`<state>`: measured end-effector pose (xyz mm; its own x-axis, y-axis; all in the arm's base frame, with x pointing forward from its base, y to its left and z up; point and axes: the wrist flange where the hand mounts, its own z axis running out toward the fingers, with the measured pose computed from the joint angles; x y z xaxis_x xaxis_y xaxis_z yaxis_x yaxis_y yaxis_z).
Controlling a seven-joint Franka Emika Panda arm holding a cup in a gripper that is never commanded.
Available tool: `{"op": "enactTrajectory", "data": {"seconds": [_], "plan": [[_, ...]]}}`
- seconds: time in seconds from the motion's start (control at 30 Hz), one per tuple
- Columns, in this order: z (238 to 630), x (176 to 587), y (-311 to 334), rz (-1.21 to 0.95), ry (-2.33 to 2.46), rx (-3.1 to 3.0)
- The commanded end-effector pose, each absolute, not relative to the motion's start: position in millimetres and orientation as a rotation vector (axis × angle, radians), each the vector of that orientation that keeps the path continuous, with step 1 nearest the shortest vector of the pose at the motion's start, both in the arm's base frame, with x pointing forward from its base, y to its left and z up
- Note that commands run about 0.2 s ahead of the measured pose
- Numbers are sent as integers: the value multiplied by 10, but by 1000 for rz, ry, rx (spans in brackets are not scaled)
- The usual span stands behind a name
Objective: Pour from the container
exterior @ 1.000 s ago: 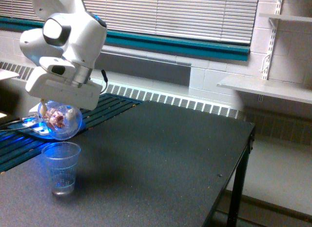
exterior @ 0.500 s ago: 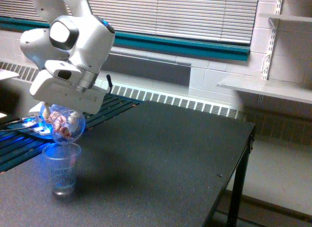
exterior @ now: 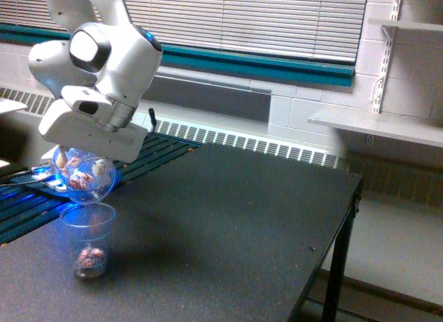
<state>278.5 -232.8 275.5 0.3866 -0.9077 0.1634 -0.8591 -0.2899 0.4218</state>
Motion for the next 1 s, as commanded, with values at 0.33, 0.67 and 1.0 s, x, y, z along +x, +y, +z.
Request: {"op": "enactTrajectory", "data": {"seconds": [0.33,0.67,1.0], "plan": [[2798,2828,-2378,-173,-1473,2215],[2835,2951,-2402,-197,-1424,2219],[2820,3026,-2422,-234,-1382,2216]]}}
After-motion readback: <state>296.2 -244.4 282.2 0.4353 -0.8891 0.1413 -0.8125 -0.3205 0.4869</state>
